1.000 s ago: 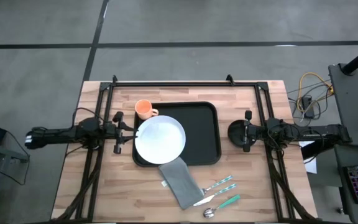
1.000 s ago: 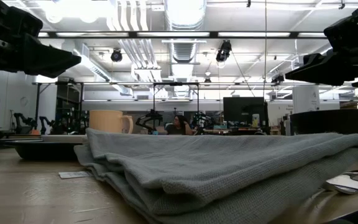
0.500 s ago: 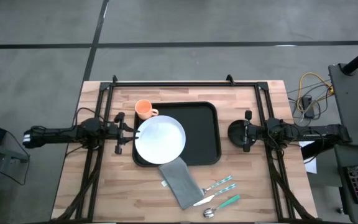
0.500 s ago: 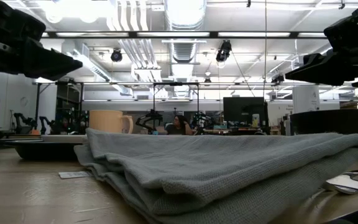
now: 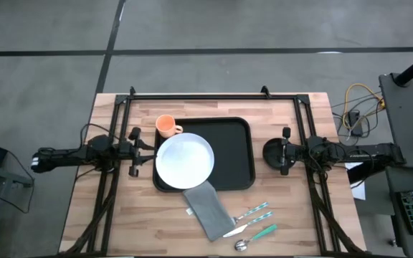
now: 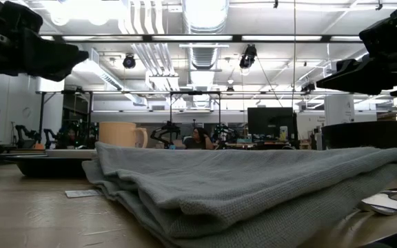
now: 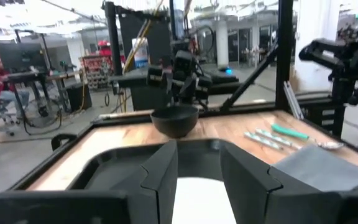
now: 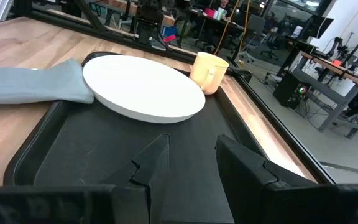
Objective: Set up tray
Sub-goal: Put the black bowl on the white plate
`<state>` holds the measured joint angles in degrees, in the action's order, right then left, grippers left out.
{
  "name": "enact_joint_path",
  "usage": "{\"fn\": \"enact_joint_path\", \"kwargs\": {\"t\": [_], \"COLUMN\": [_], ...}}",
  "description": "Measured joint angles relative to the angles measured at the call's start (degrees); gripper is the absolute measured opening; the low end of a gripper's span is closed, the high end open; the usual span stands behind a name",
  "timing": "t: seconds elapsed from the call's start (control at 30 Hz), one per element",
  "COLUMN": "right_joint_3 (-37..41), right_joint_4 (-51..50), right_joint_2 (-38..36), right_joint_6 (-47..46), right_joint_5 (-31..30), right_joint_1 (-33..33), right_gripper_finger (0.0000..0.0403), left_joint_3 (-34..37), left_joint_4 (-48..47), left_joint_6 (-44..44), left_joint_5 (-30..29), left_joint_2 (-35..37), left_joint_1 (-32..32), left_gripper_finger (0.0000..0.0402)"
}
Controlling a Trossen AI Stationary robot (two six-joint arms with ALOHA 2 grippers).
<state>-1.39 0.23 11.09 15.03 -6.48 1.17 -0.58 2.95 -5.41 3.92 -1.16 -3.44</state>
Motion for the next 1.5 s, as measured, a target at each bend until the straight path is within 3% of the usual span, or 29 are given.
{"fn": "enact_joint_path", "kwargs": {"t": [1.5], "right_joint_3": [0.0], "right_joint_4": [0.4], "right_joint_2": [0.0], "right_joint_6": [1.3], "right_joint_5": [-0.4], "right_joint_1": [0.0], "right_gripper_finger": [0.0123], "left_joint_3": [0.0], "left_joint_4": [-1.1], "left_joint_6": [0.2], "left_joint_5": [0.0], "left_joint_2": [0.8], "left_joint_1": [-0.1], "left_gripper_finger": [0.0105]}}
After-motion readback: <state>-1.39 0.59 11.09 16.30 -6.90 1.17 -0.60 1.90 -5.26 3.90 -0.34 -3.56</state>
